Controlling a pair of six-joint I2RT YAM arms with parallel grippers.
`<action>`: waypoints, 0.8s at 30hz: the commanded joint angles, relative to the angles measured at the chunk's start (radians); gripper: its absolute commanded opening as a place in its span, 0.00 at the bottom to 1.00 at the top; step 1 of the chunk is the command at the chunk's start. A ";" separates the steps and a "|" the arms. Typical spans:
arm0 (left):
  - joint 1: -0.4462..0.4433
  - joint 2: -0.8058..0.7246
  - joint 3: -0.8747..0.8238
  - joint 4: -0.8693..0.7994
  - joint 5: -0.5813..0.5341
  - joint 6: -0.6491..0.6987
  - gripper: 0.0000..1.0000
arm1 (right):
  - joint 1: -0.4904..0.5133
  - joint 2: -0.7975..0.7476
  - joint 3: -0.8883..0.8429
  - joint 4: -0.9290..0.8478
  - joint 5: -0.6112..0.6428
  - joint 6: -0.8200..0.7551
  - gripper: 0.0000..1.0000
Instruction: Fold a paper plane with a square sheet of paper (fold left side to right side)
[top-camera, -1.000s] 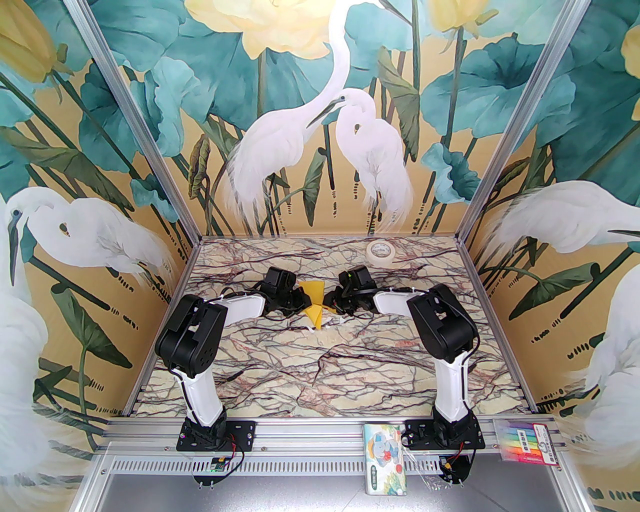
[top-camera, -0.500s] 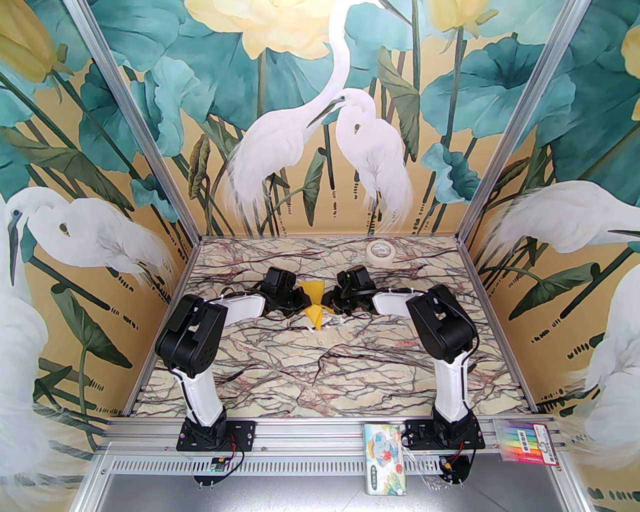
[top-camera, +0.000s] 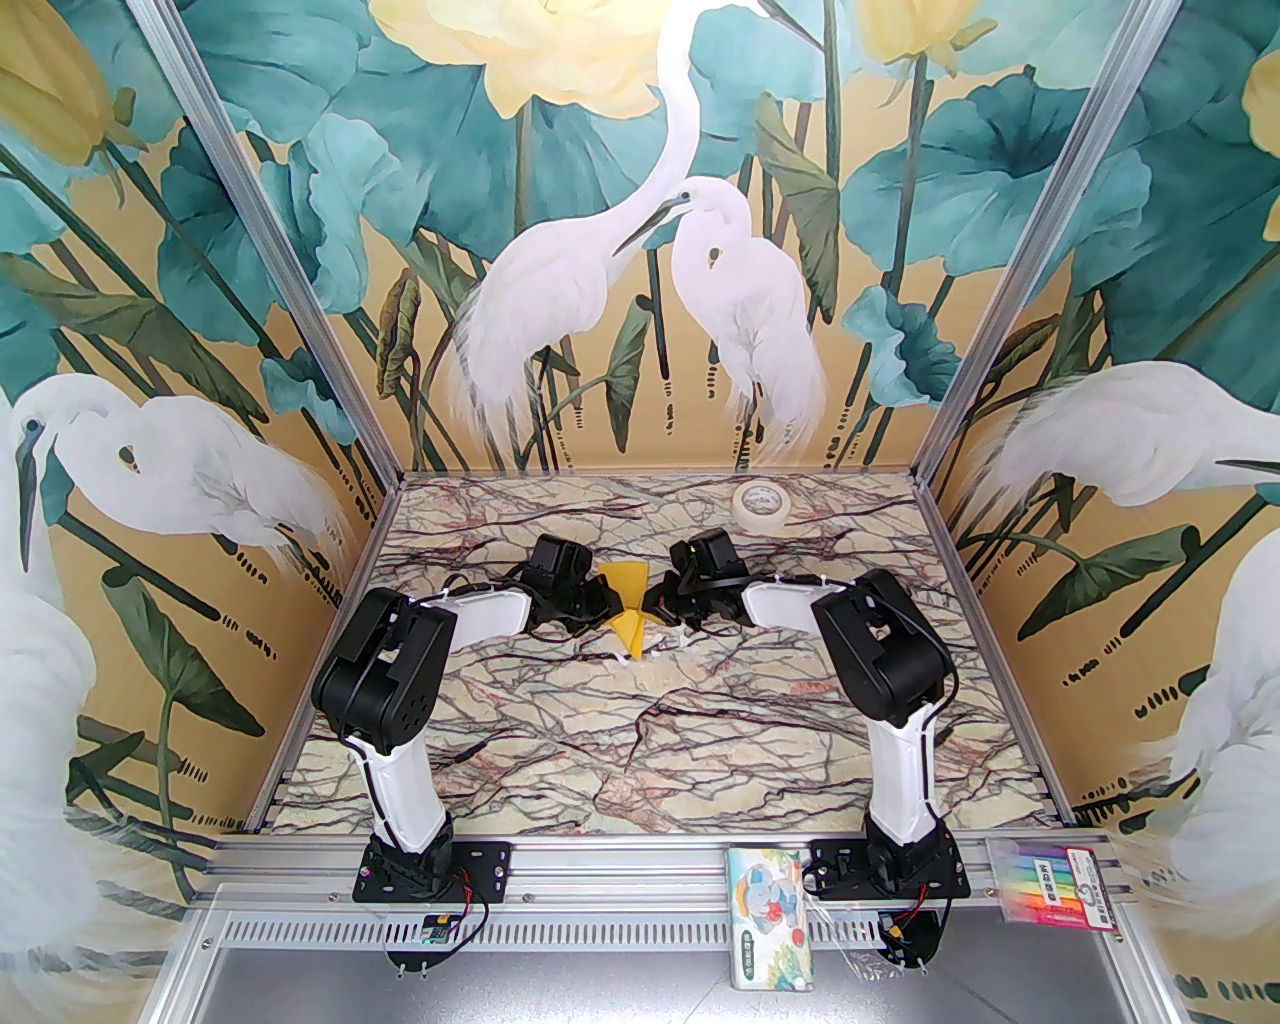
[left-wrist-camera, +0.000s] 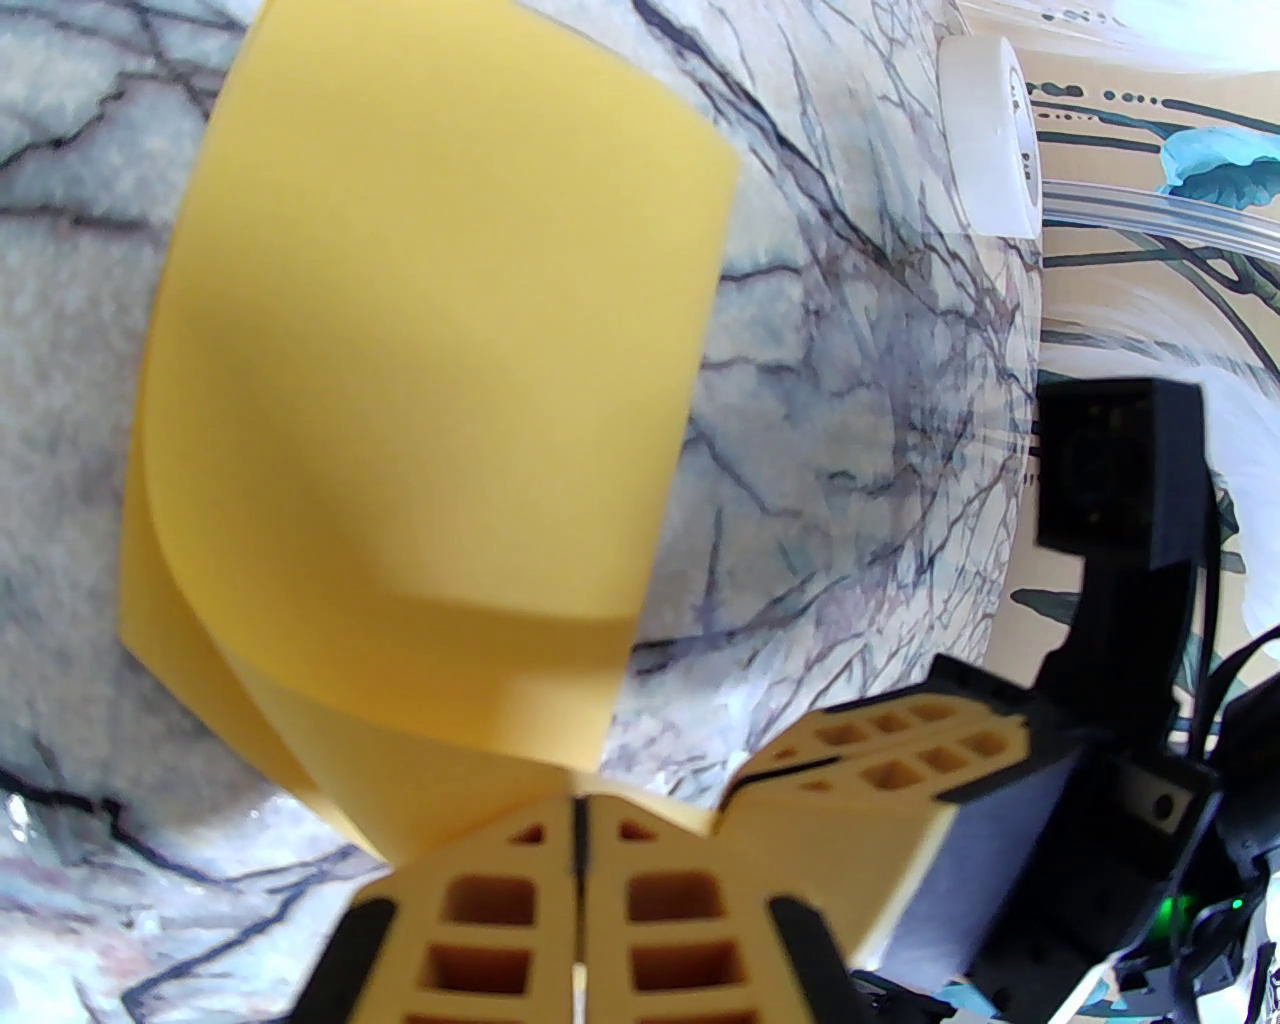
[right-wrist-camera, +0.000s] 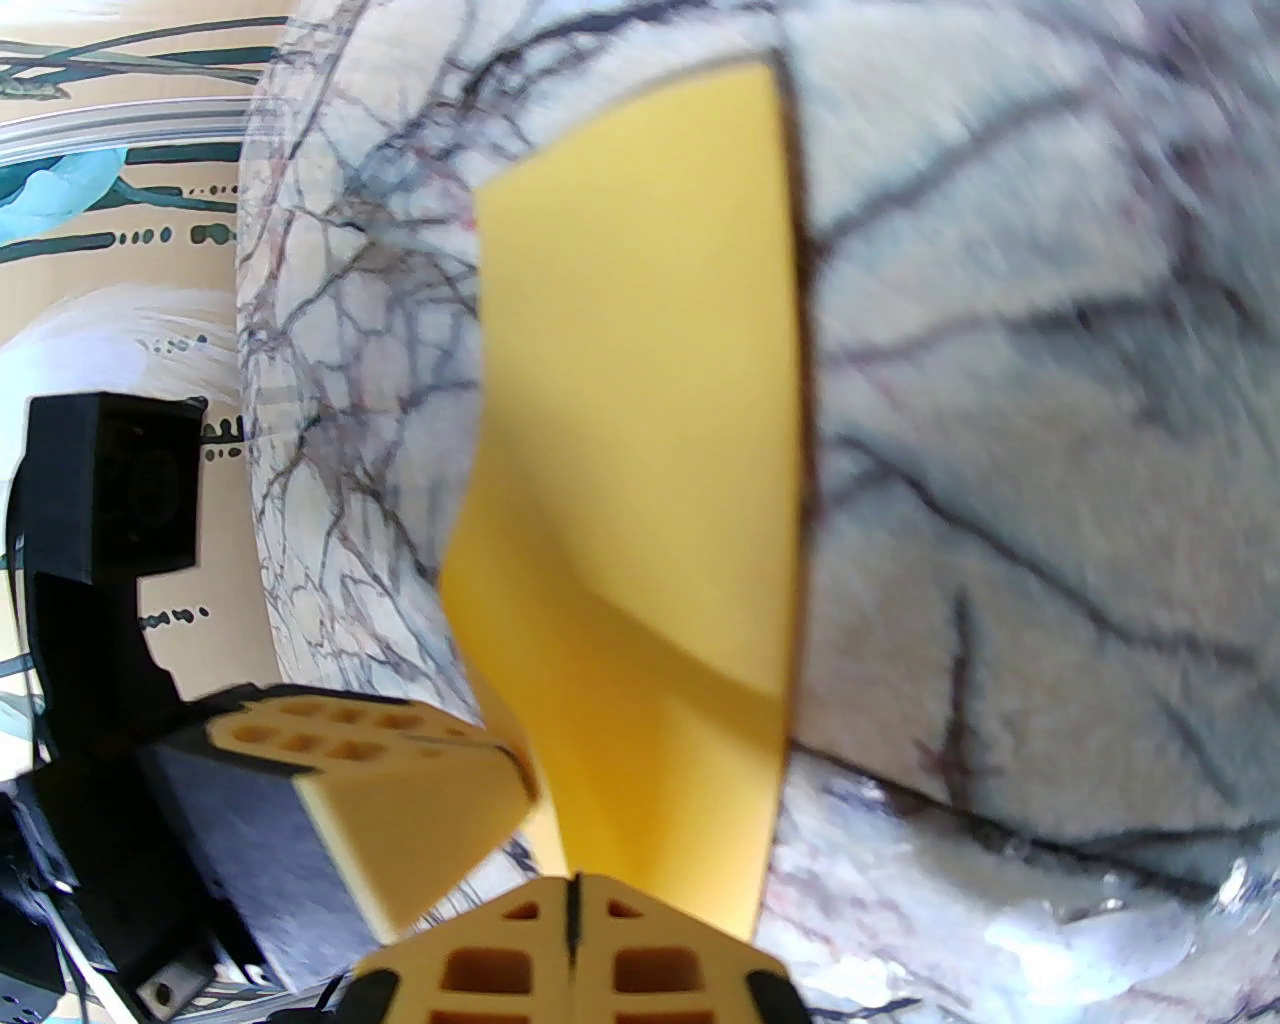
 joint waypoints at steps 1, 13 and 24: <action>-0.002 -0.021 -0.002 -0.012 -0.010 0.002 0.09 | 0.001 0.025 0.049 -0.063 0.025 -0.060 0.00; -0.028 -0.050 -0.061 0.023 0.054 -0.007 0.10 | -0.012 0.081 0.122 -0.134 0.007 -0.122 0.00; -0.064 -0.046 -0.088 0.039 0.074 -0.011 0.10 | -0.020 0.097 0.129 -0.142 0.010 -0.135 0.00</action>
